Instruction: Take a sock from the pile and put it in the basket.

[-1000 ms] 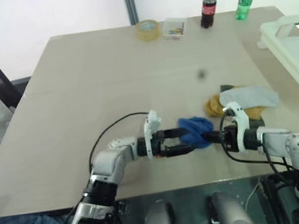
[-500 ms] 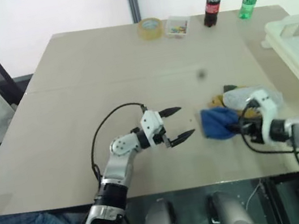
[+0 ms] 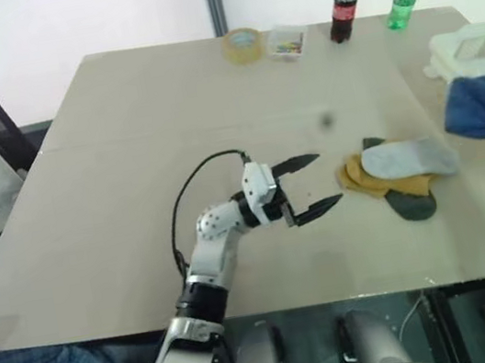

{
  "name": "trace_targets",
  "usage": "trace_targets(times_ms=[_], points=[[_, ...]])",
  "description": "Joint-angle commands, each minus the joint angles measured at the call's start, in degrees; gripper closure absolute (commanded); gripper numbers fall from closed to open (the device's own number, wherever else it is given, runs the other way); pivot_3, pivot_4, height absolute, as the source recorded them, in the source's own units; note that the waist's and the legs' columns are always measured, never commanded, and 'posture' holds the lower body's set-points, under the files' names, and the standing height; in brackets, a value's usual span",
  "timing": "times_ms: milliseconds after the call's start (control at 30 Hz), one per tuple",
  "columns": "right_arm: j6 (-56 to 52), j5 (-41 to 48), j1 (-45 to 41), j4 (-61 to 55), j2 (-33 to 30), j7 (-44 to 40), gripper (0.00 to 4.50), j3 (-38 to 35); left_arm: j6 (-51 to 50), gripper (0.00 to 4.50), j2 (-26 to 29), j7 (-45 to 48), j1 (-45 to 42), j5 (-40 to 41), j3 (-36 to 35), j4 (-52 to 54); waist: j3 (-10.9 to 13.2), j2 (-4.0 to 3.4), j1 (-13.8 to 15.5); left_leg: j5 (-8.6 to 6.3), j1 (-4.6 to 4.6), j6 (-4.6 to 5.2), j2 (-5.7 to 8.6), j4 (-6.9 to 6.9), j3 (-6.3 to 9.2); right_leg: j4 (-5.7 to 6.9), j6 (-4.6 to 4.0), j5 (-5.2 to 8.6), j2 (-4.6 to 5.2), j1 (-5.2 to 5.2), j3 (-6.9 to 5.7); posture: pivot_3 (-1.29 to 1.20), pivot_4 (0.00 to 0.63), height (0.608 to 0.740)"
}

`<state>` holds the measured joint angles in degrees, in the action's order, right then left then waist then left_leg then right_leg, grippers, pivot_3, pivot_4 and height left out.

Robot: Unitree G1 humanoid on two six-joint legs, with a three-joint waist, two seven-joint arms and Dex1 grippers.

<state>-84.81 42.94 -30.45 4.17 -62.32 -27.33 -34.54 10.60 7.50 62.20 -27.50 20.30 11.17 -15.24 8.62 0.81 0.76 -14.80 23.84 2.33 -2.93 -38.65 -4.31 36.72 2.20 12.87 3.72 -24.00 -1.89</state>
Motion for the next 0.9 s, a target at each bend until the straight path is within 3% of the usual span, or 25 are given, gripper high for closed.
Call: trace_targets(times_ms=[33, 233, 267, 367, 533, 733, 900], points=[[10.8, -7.6, -6.8, 13.9, -2.9, 3.9, 4.48, -0.4, -1.1, 0.0, -2.2, -3.2, -3.3, 1.8, -1.9, 3.5, 0.0, -0.04, -0.1, 0.0, 0.0, 0.0, 0.0, 0.0, -0.01, 0.01, 0.01, 0.0, -0.01, -0.01, 0.02, 0.0, 0.15, 0.74], [21.4, -13.3, -14.8, 33.5, -1.6, 4.1, 4.48, 2.5, -3.5, 0.0, -2.5, -3.9, -2.9, 1.6, -1.4, 5.1, 0.0, -0.06, -0.2, 0.0, -0.04, 0.0, -0.01, 0.1, -0.12, -0.02, 0.02, -0.01, -0.08, -0.05, 0.14, 0.0, 0.15, 0.74], [23.8, -14.5, -15.6, 36.6, -1.2, 4.5, 3.85, 3.2, -3.7, 0.0, -2.3, -3.8, -2.5, 1.5, -1.2, 5.2, 0.0, -0.06, -0.1, 0.0, -0.04, 0.0, -0.01, 0.11, -0.13, -0.03, 0.02, -0.01, -0.08, -0.05, 0.15, 0.0, 0.15, 0.74], [28.3, -17.4, -16.7, 41.7, -0.9, 2.3, 2.72, 6.5, -5.1, 0.0, -2.0, -3.8, -1.6, 1.8, -1.3, 6.3, 0.0, -0.09, -0.1, 0.0, -0.02, 0.0, -0.01, 0.12, -0.19, -0.06, 0.03, -0.01, -0.08, -0.07, 0.16, 0.0, 0.15, 0.74], [37.1, -23.8, -13.6, 40.7, -1.8, -0.8, 0.34, 13.8, -7.9, 0.0, -1.3, -4.0, -0.6, 2.8, -1.7, 8.3, 0.1, -0.26, 0.0, 0.0, -0.02, 0.0, -0.01, 0.13, -0.22, -0.06, 0.04, -0.01, -0.07, -0.09, 0.2, 0.0, 0.15, 0.74], [44.8, -23.2, -6.9, 23.3, -2.6, -5.3, 0.34, 10.6, -12.7, 0.0, 1.2, -6.5, 1.3, 3.4, -3.4, 12.2, 0.1, -0.45, -0.2, 0.01, -0.03, -0.01, -0.01, 0.13, -0.23, -0.05, 0.09, 0.01, -0.08, -0.1, 0.22, 0.0, 0.15, 0.74], [45.7, -12.3, 7.5, -0.5, 9.2, -14.1, 0.34, 6.3, -17.9, 0.0, 7.2, -13.8, 2.2, 1.6, -8.7, 12.9, 0.1, -0.03, -0.5, 0.02, -0.14, -0.03, -0.26, 0.11, -0.02, 0.02, 0.09, 0.01, -0.36, 0.0, 0.1, 0.0, 0.15, 0.74]])
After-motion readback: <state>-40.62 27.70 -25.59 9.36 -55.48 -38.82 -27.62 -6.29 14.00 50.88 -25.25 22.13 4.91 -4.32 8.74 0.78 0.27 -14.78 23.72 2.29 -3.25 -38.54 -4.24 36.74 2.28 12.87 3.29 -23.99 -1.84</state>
